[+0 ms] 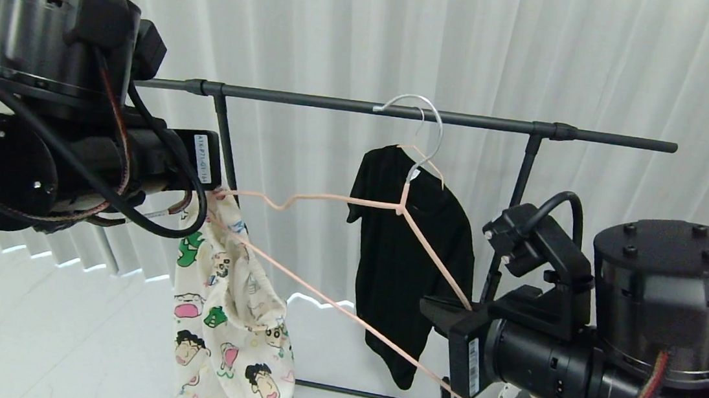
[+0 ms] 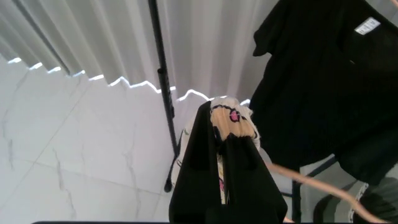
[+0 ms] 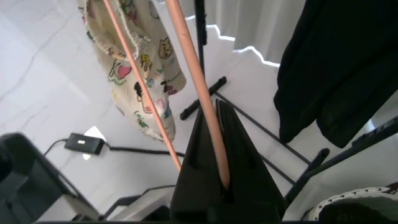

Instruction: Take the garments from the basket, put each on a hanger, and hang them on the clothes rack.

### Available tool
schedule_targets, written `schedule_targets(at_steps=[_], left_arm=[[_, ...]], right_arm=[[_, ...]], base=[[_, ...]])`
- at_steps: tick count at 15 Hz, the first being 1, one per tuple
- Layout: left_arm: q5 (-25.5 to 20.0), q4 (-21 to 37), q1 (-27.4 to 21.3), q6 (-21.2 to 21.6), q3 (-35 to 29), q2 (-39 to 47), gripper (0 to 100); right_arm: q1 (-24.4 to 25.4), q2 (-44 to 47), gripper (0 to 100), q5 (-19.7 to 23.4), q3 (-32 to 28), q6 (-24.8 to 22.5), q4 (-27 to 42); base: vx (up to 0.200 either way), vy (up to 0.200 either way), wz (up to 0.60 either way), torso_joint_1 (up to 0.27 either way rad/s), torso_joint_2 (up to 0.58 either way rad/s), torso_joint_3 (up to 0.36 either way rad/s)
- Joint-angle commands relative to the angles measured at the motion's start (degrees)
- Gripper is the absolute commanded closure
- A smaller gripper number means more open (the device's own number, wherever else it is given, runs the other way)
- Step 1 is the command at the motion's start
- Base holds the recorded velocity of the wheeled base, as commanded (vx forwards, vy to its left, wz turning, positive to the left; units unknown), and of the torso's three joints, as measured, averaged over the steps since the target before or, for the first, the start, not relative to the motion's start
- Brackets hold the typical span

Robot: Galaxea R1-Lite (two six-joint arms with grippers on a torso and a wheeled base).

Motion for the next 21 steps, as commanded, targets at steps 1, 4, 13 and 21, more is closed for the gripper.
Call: schedule_targets(at_steps=[1,4,13,21], left_arm=[[1.0,0.0,0.0,-0.7,-0.5,0.7,100],[3.4,0.0,-0.5,-2.7,-2.1,2.1,100],[6.5,0.0,-3.4,-4.9,-6.2,3.9,100],[11.7,0.1,-0.5,-4.9,-6.9,5.7,100]], right_arm=[[0.0,2.4,100,-0.3,-1.2,0.1,-1.6],[1.3,3.2,100,-0.5,-2.5,0.6,-2.7],[4.0,7.8,100,-4.9,-6.2,2.3,-2.7],[2.7,6.5,100,-10.1,-5.9,4.0,-2.6]], base=[[0.000,0.000,0.00,0.000,0.00,0.000],[0.000,0.000,0.00,0.000,0.00,0.000],[0.000,0.000,0.00,0.000,0.00,0.000],[0.000,0.000,0.00,0.000,0.00,0.000]])
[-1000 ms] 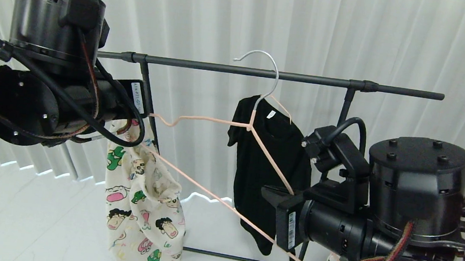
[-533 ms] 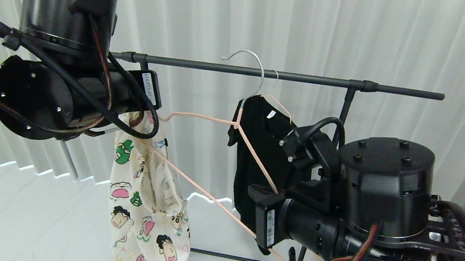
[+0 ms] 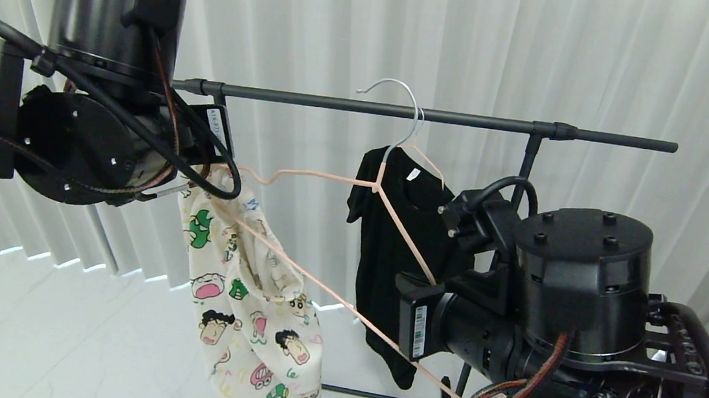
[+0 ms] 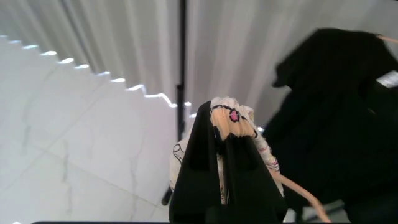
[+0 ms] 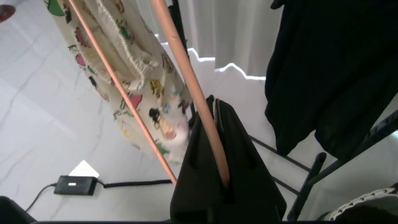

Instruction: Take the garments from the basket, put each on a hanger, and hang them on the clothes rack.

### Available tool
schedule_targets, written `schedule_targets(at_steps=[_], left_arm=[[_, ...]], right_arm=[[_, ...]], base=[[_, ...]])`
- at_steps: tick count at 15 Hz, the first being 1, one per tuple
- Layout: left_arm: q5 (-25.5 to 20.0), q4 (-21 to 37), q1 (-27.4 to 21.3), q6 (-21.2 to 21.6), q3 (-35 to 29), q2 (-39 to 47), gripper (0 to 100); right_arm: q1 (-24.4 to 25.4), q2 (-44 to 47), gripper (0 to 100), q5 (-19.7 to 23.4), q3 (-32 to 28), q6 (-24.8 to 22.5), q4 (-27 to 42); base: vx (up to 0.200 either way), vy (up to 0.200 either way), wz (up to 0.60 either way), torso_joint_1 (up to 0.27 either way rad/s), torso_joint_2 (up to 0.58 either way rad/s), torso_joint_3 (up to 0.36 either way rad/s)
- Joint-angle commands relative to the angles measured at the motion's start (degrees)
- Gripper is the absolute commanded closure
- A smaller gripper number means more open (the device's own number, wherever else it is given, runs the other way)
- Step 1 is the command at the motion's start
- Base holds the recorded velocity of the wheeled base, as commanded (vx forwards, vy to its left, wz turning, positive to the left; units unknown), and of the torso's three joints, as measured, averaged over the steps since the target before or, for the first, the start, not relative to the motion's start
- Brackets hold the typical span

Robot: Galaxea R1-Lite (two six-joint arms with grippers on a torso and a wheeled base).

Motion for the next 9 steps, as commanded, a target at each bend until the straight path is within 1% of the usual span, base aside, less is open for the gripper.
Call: schedule_targets(at_steps=[1,3,4,6,9], left_arm=[[0.6,0.0,0.9,0.0,-0.5,0.9,100],[0.6,0.1,0.2,0.1,-0.3,0.8,100],[0.6,0.1,-1.3,0.0,-0.2,0.8,100],[0.5,0.1,-4.1,0.0,-0.3,1.3,100],[0.5,0.0,-6.6,-0.2,-0.5,1.6,100]], right_arm=[[-0.1,-0.8,100,0.0,0.1,0.0,0.0],[-0.6,-0.9,100,-0.4,0.0,0.0,0.0],[-0.5,-0.6,100,-0.4,-0.1,0.0,0.0],[1.4,-0.4,100,-0.2,-0.3,0.0,0.0],[2.6,1.1,100,-0.5,-0.5,0.8,-0.2]], base=[[0.000,0.000,0.00,0.000,0.00,0.000],[0.000,0.000,0.00,0.000,0.00,0.000],[0.000,0.000,0.00,0.000,0.00,0.000],[0.000,0.000,0.00,0.000,0.00,0.000],[0.000,0.000,0.00,0.000,0.00,0.000]])
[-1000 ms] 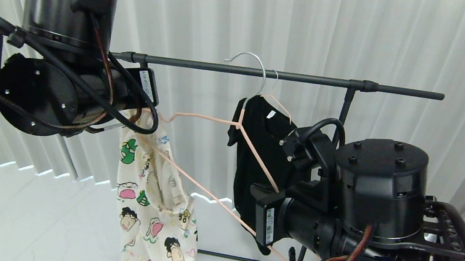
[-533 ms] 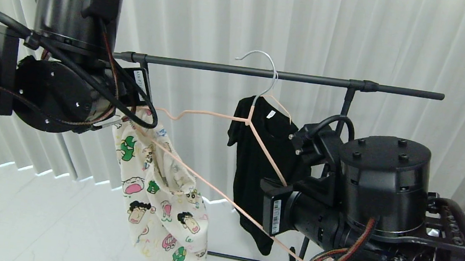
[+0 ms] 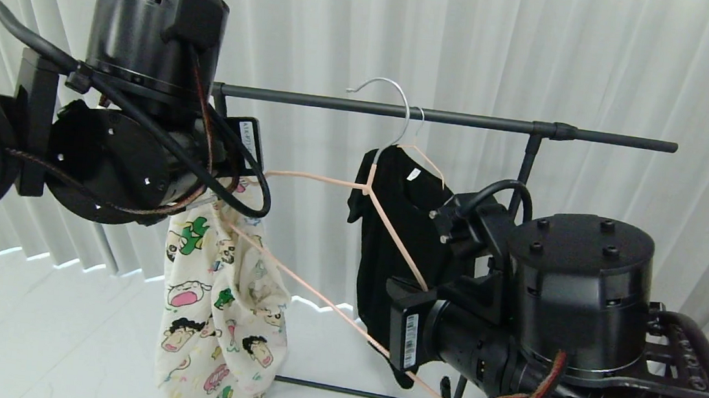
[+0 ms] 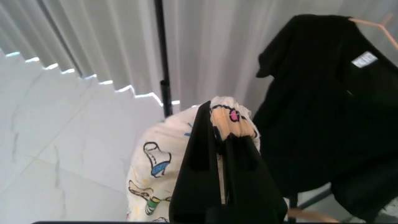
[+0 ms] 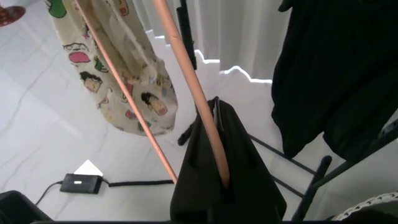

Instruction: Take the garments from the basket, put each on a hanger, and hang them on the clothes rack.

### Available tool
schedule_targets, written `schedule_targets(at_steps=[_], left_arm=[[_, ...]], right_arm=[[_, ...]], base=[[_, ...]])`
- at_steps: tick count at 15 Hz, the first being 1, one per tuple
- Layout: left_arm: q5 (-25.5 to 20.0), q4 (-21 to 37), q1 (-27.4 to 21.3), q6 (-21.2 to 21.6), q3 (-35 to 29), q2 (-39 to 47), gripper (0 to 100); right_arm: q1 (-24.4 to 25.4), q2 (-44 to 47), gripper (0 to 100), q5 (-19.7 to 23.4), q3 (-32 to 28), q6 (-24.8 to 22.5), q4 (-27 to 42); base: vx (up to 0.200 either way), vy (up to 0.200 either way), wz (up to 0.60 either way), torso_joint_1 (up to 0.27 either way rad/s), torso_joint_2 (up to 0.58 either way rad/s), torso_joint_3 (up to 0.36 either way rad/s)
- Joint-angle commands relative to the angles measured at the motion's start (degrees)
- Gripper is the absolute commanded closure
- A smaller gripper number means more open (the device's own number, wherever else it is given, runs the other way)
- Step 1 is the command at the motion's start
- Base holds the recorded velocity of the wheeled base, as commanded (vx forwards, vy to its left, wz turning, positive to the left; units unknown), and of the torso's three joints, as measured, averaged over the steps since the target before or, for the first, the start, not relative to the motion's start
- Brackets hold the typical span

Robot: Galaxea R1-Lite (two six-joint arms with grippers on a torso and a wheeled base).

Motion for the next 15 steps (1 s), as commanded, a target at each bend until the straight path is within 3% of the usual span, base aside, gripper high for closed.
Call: schedule_targets(at_steps=[1,8,11,15], left_arm=[[0.0,0.0,-1.3,-0.5,-0.2,0.2,100],[0.1,0.1,-5.6,-8.0,-4.1,1.1,100],[0.1,0.2,-5.4,-8.1,-5.2,2.0,100],[3.5,0.3,0.6,-5.2,-4.9,2.6,100]], right_arm=[[0.4,1.3,100,-0.1,-0.6,0.3,-0.1],[0.5,7.1,100,-0.3,-5.7,0.6,-1.5],[0.4,7.4,100,-1.5,-5.4,0.6,-1.4],[-1.5,4.9,100,-5.2,-2.4,1.0,-0.6]], base=[[0.000,0.000,0.00,0.000,0.00,0.000],[0.000,0.000,0.00,0.000,0.00,0.000],[0.000,0.000,0.00,0.000,0.00,0.000],[0.000,0.000,0.00,0.000,0.00,0.000]])
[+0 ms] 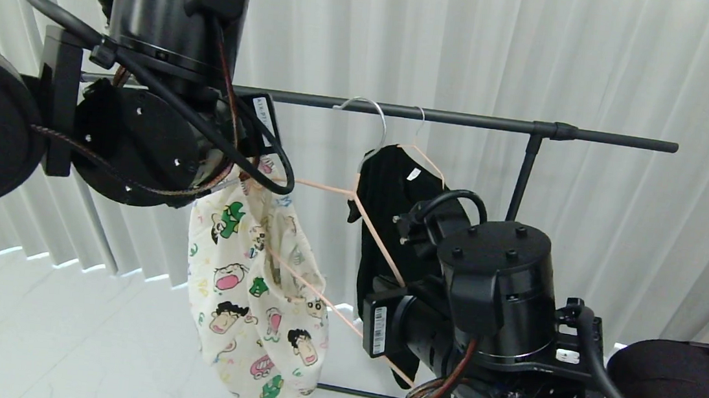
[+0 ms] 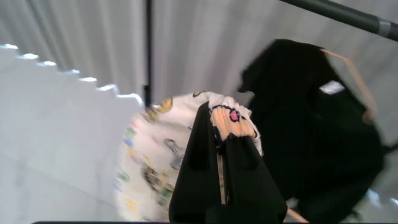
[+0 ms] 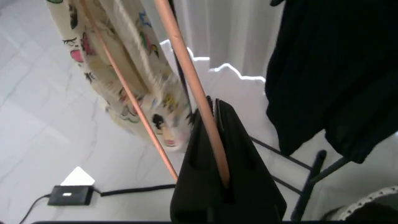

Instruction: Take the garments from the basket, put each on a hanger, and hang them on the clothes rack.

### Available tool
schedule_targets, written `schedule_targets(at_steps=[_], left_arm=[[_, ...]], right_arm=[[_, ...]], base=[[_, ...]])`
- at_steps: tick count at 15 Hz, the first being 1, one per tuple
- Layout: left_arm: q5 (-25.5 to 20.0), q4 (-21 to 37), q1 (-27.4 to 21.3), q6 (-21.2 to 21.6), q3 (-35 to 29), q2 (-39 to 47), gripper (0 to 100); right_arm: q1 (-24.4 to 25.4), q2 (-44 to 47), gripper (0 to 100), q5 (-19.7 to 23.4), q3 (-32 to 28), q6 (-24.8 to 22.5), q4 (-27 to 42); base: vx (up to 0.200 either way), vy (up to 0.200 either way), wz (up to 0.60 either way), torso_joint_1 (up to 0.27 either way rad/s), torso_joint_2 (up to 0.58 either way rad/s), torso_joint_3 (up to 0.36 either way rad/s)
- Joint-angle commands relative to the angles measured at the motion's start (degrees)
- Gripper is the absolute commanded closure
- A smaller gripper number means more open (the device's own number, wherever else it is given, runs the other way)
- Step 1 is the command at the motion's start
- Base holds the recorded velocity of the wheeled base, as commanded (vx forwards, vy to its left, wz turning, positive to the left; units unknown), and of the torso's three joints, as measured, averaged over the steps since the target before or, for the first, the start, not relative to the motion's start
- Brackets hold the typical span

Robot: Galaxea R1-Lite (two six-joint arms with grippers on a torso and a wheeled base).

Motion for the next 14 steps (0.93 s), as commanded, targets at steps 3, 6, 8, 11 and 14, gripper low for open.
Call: schedule_targets(at_steps=[3,6,8,11,14], left_arm=[[0.8,0.1,1.8,1.0,0.4,0.3,100],[0.7,0.0,-2.2,0.6,0.6,0.8,100],[0.6,0.0,-4.8,-0.3,0.1,1.8,100],[0.6,-0.1,-9.4,-2.5,-1.3,3.5,100],[0.6,0.0,-12.0,-4.1,-2.4,4.1,100]], right_arm=[[-2.4,-2.3,100,-2.6,2.1,0.0,0.2],[-1.6,-2.1,100,-2.6,1.8,-0.1,0.2],[-0.2,-1.4,100,-2.6,1.3,0.0,0.1],[0.8,0.3,100,-2.6,-0.5,0.0,0.0],[0.9,1.5,100,-2.6,-2.2,0.1,0.0]], base=[[0.000,0.000,0.00,0.000,0.00,0.000],[0.000,0.000,0.00,0.000,0.00,0.000],[0.000,0.000,0.00,0.000,0.00,0.000],[0.000,0.000,0.00,0.000,0.00,0.000],[0.000,0.000,0.00,0.000,0.00,0.000]])
